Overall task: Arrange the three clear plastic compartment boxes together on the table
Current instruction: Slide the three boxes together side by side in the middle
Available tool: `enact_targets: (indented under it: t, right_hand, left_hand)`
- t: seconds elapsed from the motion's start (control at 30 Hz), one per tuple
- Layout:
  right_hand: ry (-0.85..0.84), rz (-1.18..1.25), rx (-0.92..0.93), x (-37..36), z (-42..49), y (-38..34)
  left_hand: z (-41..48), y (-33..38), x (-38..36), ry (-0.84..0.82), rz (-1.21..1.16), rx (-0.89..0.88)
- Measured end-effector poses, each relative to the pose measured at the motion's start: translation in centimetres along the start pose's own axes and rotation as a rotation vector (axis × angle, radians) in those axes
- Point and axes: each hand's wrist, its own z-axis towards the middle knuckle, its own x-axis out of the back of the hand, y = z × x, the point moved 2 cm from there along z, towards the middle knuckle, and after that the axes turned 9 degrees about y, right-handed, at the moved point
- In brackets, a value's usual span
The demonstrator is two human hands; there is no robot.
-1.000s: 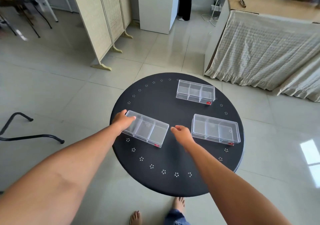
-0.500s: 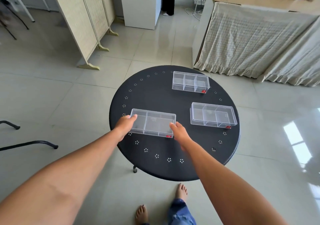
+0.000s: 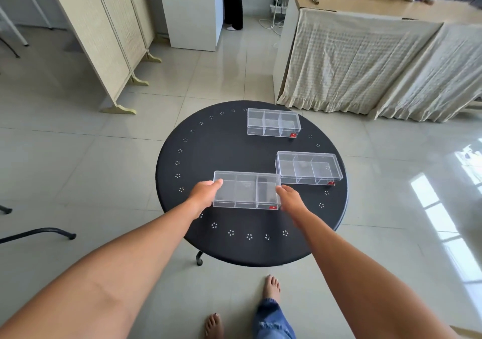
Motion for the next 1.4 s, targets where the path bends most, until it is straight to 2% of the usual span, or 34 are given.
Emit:
enact_targets:
  t: [0.43,0.7,0.9,1.0,1.13,1.4]
  right_hand:
    - [0.042,0.000,0.023,0.2,1.2,-0.5]
    - [0.042,-0.008,0.016,0.5,2.0,-0.7]
    - [0.051,-0.001,-0.007,0.4,2.3,-0.6]
    - [0.136,-0.005,-0.010,0.9,2.5,-0.3]
    - [0.356,-0.041,-0.008,3.5,3.5,-0.1]
    - [0.619,-0.149,-0.121,11.1,7.3,-0.9]
  left_hand:
    - [0.1,0.7,-1.0,-0.075,0.004,0.017]
    - [0.8,1.1,-1.5,-0.028,-0.002,-0.003]
    - [1.3,1.1,-1.7,0.065,0.130,-0.080]
    - [1.3,1.9,-1.7,0.185,0.201,-0.118]
    - [2.1,4.3,-2.0,0.280,0.293,-0.155]
    - [3.5,10.3,-7.7,0.129,0.374,-0.275]
